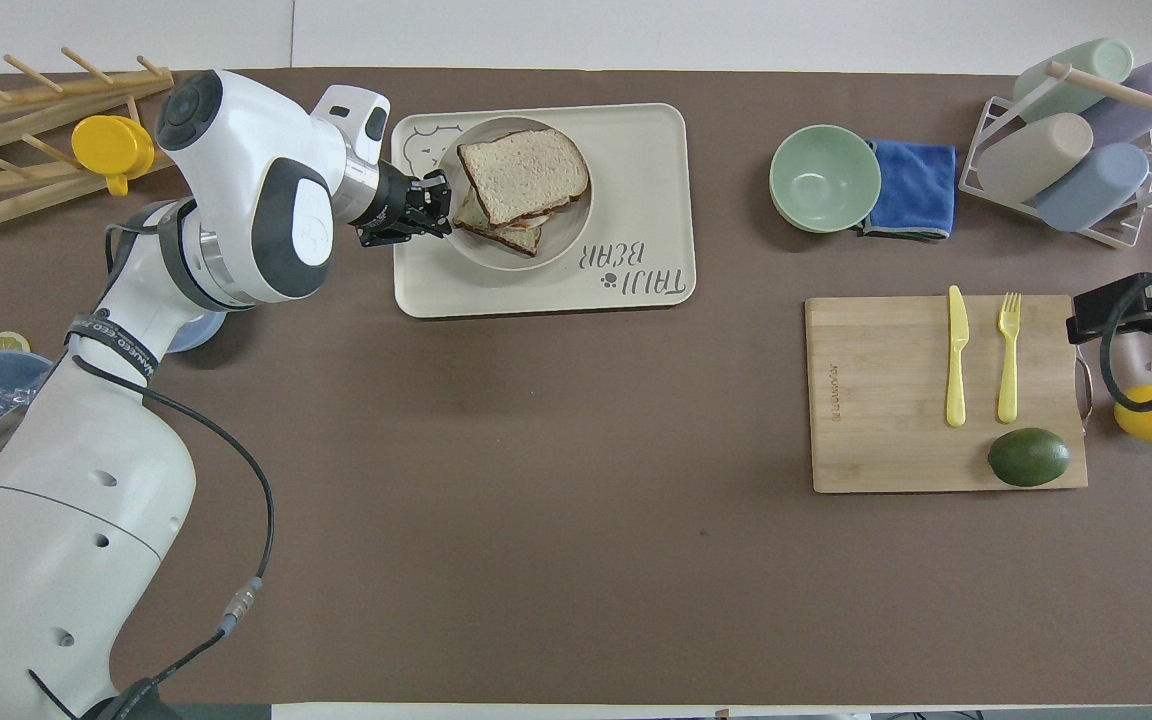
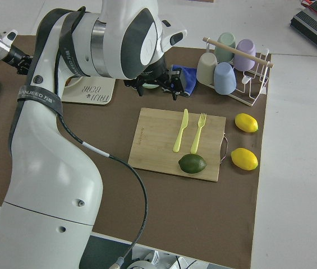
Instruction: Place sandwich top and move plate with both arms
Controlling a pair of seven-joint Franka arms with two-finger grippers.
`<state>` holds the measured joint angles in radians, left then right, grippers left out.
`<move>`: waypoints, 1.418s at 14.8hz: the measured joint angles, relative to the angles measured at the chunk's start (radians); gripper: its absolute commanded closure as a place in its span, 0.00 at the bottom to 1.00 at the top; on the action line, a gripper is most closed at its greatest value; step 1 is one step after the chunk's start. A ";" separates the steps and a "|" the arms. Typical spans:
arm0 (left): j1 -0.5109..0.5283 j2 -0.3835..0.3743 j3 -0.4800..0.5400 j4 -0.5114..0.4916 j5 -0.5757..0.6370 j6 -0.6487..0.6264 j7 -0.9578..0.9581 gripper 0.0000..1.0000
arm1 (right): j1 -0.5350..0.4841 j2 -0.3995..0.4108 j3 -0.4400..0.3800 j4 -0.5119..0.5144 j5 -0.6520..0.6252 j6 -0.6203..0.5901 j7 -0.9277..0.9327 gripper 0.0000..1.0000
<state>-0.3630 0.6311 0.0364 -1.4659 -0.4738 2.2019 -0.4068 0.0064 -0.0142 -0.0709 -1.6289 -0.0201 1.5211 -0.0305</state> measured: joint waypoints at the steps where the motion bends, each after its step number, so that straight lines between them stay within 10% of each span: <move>1: -0.008 0.000 0.000 -0.014 0.002 0.028 -0.001 0.94 | 0.000 0.000 0.000 0.000 0.000 0.000 0.000 0.00; 3: -0.015 0.000 0.000 -0.033 0.004 0.050 -0.002 0.06 | 0.000 0.000 0.000 0.000 0.000 0.000 0.000 0.00; 4: -0.015 0.000 0.001 -0.035 0.012 0.050 -0.002 0.00 | 0.000 0.000 0.000 0.000 0.000 0.000 0.000 0.00; 15: 0.036 -0.151 0.061 -0.027 0.077 -0.138 -0.004 0.00 | 0.000 0.000 0.000 0.000 0.000 0.000 0.000 0.00; 21: 0.073 -0.285 0.114 -0.028 0.314 -0.319 -0.002 0.00 | 0.000 0.000 0.000 0.000 0.000 0.000 0.000 0.00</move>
<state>-0.2904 0.3466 0.1502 -1.4937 -0.1601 1.8828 -0.4093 0.0064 -0.0142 -0.0709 -1.6289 -0.0201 1.5211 -0.0305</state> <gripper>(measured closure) 0.000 0.000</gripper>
